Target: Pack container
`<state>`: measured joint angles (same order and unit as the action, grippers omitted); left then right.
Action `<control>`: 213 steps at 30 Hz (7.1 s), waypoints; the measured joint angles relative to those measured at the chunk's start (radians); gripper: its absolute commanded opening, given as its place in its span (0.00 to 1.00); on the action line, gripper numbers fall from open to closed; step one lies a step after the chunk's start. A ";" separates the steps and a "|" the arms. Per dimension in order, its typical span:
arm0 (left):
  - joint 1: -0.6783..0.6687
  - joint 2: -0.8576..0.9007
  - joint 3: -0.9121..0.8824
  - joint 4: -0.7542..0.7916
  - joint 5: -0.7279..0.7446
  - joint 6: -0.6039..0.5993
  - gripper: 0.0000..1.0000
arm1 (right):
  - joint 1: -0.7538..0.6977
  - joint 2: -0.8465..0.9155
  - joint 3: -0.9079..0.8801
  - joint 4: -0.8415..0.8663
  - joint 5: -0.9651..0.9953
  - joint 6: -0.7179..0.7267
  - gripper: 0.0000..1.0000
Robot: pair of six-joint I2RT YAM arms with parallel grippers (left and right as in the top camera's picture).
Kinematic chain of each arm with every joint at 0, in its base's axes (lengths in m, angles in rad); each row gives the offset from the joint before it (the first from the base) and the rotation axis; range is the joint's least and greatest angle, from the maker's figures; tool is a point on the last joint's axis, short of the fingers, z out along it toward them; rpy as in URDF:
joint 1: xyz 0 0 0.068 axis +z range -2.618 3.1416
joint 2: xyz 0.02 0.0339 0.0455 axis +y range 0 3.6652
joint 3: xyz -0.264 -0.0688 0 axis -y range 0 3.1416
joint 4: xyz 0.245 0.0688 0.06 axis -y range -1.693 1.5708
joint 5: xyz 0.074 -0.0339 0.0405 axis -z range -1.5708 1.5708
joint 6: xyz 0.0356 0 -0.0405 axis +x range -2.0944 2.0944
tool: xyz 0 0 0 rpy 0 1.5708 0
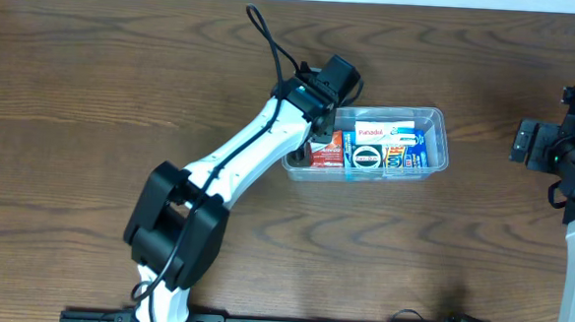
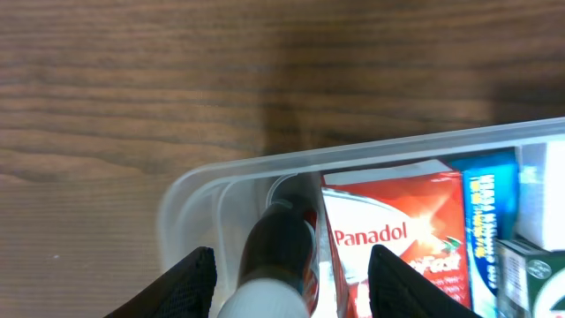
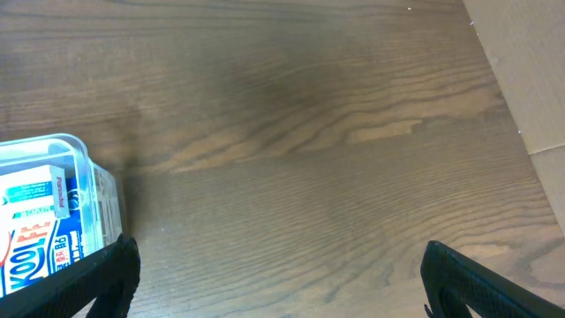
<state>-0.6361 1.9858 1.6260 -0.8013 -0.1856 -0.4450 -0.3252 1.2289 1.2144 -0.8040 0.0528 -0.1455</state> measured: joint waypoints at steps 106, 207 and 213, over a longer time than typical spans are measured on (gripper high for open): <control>0.480 -1.864 -1.301 0.446 -0.036 -0.071 0.98 | 0.000 0.000 0.000 0.000 0.000 0.000 0.99; 0.497 -1.953 -1.567 0.705 -0.055 0.058 0.98 | -0.188 -0.515 0.003 -0.116 -0.777 -0.062 0.99; 0.497 -1.952 -1.567 0.704 -0.054 0.058 0.98 | -0.170 -0.548 0.003 -0.240 -0.912 -0.157 0.99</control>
<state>-0.1390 0.0334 0.0589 -0.0971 -0.2398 -0.3874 -0.4950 0.6811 1.2171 -1.0435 -0.8593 -0.3023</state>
